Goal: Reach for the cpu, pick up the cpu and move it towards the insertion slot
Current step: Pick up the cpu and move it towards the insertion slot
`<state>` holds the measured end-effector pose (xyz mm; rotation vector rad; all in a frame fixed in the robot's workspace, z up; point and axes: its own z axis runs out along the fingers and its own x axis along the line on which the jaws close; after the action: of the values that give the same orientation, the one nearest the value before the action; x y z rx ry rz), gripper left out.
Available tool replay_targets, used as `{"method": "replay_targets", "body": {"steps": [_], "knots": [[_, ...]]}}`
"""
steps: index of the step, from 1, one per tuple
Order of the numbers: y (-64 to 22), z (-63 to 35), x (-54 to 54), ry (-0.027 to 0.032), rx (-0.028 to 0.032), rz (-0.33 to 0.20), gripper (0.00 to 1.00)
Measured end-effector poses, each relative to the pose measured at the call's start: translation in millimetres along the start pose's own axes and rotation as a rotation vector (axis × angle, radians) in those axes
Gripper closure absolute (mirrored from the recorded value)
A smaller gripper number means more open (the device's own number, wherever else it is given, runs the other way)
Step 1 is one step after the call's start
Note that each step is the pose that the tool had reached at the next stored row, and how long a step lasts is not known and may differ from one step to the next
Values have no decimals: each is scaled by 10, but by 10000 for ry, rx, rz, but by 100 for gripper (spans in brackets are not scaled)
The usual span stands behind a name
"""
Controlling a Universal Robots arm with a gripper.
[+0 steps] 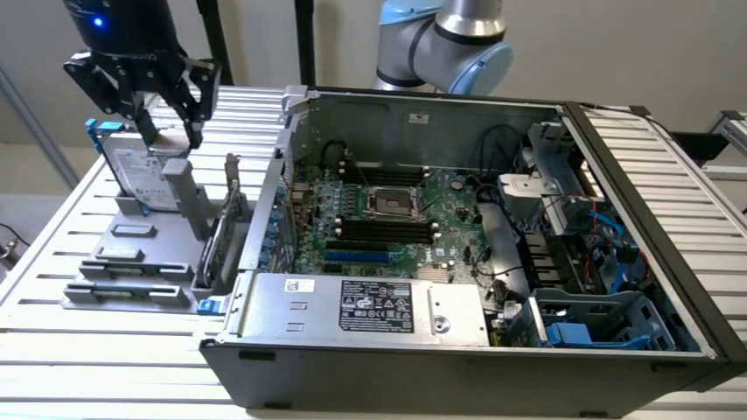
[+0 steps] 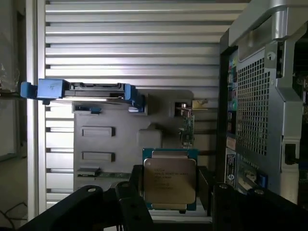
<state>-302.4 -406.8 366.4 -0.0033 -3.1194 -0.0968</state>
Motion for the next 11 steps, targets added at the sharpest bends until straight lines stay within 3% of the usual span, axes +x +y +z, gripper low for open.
{"method": "replay_targets", "body": {"steps": [11], "knots": [[11, -162, -497, 6, -237, -4, 45]]}}
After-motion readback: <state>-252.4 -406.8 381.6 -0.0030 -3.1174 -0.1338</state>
